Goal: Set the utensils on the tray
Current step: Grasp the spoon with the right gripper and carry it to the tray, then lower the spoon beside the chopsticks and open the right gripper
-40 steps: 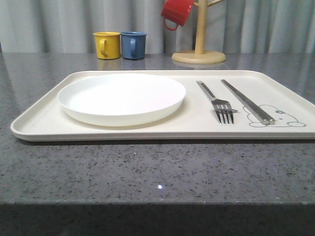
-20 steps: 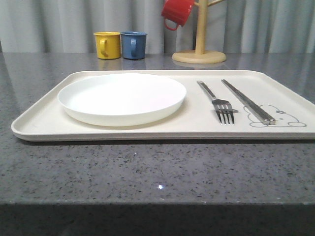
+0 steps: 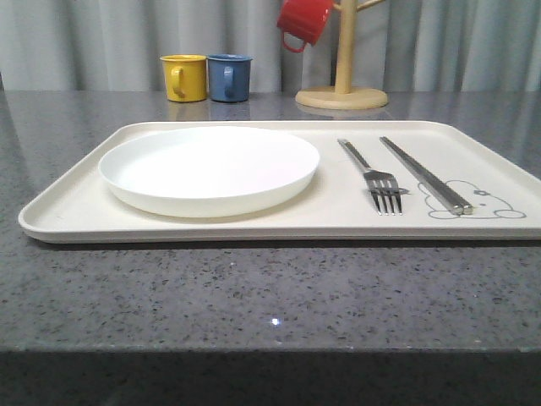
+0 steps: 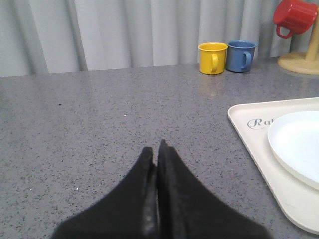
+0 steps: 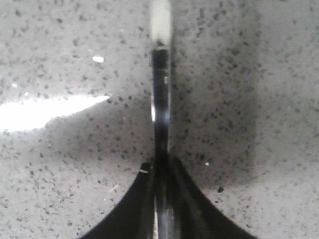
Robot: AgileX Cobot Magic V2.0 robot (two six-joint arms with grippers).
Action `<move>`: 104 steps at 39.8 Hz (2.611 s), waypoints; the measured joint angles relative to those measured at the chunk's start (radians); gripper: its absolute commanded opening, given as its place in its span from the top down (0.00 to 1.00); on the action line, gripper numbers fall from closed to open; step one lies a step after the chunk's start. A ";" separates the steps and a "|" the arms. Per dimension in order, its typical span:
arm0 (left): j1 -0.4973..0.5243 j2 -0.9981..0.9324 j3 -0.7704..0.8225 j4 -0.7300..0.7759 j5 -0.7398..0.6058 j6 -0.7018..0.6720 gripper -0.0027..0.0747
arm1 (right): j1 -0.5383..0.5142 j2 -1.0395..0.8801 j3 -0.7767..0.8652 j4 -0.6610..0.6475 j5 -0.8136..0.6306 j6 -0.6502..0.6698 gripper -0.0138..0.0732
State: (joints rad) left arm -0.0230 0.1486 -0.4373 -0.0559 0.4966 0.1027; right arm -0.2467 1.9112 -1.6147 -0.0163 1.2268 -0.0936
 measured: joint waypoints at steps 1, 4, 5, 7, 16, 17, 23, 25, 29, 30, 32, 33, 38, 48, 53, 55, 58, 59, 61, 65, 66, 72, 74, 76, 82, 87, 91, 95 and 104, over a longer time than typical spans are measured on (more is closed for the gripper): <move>0.000 0.000 0.000 0.000 0.000 0.000 0.99 | 0.000 0.000 0.000 0.000 0.000 0.000 0.87; 0.000 0.000 0.000 0.000 0.000 0.000 0.99 | 0.000 0.000 0.000 0.000 0.000 0.000 0.87; 0.000 0.000 0.000 0.000 0.000 0.000 0.99 | 0.000 0.000 0.000 0.000 0.000 0.000 0.87; 0.000 0.000 0.000 0.000 0.000 0.000 0.99 | 0.000 -0.006 0.000 0.000 0.000 0.000 0.87; 0.000 0.000 0.000 0.000 0.000 0.000 0.99 | 0.019 -0.113 -0.034 0.000 0.000 0.044 0.87; 0.000 0.000 0.000 0.000 0.000 0.000 0.99 | 0.026 -0.127 -0.037 0.000 0.000 0.055 0.87; 0.000 0.000 0.000 0.000 0.000 0.000 0.99 | 0.087 -0.210 -0.042 0.000 0.009 0.115 0.87; 0.000 0.000 0.000 0.000 0.000 0.000 0.99 | 0.123 -0.228 -0.042 0.004 0.011 0.135 0.87; 0.000 0.000 0.000 0.000 0.000 0.000 0.99 | 0.196 -0.250 -0.042 0.023 0.017 0.174 0.87; 0.000 0.000 0.000 0.000 0.000 0.000 0.99 | 0.212 -0.252 -0.042 0.033 0.015 0.181 0.87; 0.000 0.000 0.000 0.000 0.000 0.000 0.99 | 0.255 -0.254 -0.042 0.054 0.015 0.193 0.87; 0.000 0.000 0.000 0.000 0.000 0.000 0.99 | 0.265 -0.254 -0.042 0.064 0.015 0.195 0.87; 0.000 0.000 0.000 0.000 0.000 0.000 0.99 | 0.350 -0.235 -0.042 0.121 0.017 0.216 0.87; 0.000 0.000 0.000 0.000 0.000 0.000 0.99 | 0.433 -0.171 -0.042 0.135 0.017 0.243 0.87; 0.000 0.000 0.000 0.000 0.000 0.000 0.99 | 0.442 -0.139 -0.042 0.137 0.017 0.256 0.87; 0.000 0.000 0.000 0.000 0.000 0.000 0.99 | 0.442 -0.126 -0.042 0.137 0.017 0.258 0.87; 0.000 0.000 0.000 0.000 0.000 0.000 0.99 | 0.442 -0.112 -0.031 0.137 0.013 0.263 0.87; 0.000 0.000 0.000 0.000 0.000 0.000 0.99 | 0.442 -0.109 -0.021 0.137 0.013 0.265 0.87; 0.000 0.000 0.000 0.000 0.000 0.000 0.99 | 0.442 -0.107 0.001 0.137 0.011 0.265 0.87; 0.000 0.000 0.000 0.000 0.000 0.000 0.99 | 0.443 -0.106 0.041 0.135 0.011 0.267 0.87; 0.000 0.000 0.000 0.000 0.000 0.000 0.99 | 0.443 -0.106 0.048 0.135 0.011 0.267 0.87; 0.000 0.000 0.000 0.000 0.000 0.000 0.99 | 0.443 -0.106 0.057 0.133 0.008 0.294 0.87; 0.000 0.000 0.000 0.000 0.000 0.000 0.99 | 0.443 -0.106 0.057 0.133 0.008 0.299 0.87; 0.000 0.000 0.000 0.000 0.000 0.000 0.99 | 0.443 -0.106 0.057 0.133 0.007 0.305 0.87; 0.000 0.000 0.000 0.000 0.000 0.000 0.99 | 0.443 -0.097 0.057 0.133 0.007 0.316 0.87; 0.000 0.000 0.000 0.000 0.000 0.000 0.99 | 0.443 -0.071 0.057 0.133 0.005 0.326 0.87; 0.000 0.000 0.000 0.000 0.000 0.000 0.99 | 0.443 -0.058 0.058 0.133 0.003 0.331 0.87; 0.000 0.000 0.000 0.000 0.000 0.000 0.99 | 0.443 -0.058 0.058 0.133 0.003 0.342 0.81; 0.000 0.000 0.000 0.000 0.000 0.000 0.99 | 0.446 -0.058 0.058 0.131 0.003 0.349 0.45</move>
State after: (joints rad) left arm -0.0230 0.1486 -0.4373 -0.0559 0.4966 0.1027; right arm 0.1988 1.8536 -1.5569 0.1146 1.2295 0.2551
